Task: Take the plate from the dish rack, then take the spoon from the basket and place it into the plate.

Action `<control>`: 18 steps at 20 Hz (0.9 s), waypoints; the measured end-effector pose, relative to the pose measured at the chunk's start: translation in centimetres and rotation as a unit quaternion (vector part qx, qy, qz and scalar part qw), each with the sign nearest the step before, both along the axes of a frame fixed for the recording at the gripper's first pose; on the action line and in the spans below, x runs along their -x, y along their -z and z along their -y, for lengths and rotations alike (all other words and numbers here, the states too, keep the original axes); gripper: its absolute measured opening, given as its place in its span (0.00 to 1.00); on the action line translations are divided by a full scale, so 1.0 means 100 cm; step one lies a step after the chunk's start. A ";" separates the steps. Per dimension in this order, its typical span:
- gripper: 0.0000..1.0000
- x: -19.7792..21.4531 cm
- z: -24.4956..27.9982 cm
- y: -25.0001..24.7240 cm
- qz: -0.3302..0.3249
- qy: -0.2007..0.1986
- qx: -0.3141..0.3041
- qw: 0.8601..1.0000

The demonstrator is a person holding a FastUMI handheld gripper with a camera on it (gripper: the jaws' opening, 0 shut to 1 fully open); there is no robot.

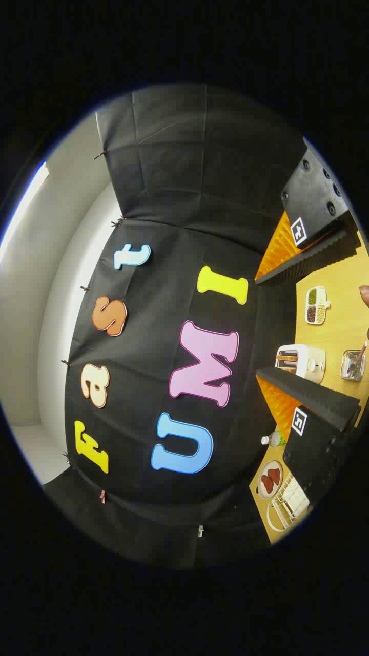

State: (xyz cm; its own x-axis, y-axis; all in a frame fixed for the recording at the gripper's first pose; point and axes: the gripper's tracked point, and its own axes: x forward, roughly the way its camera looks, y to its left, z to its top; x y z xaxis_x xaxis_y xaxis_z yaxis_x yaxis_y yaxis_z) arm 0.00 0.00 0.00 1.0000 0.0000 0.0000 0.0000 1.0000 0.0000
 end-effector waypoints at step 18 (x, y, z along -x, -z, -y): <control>0.98 0.008 -0.007 0.008 -0.012 -0.001 -0.009 1.000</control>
State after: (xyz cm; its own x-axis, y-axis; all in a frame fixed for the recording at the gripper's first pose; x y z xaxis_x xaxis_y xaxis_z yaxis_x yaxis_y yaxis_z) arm -0.79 0.73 -0.77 0.9997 0.0031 -0.0249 -0.0027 0.9998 0.0187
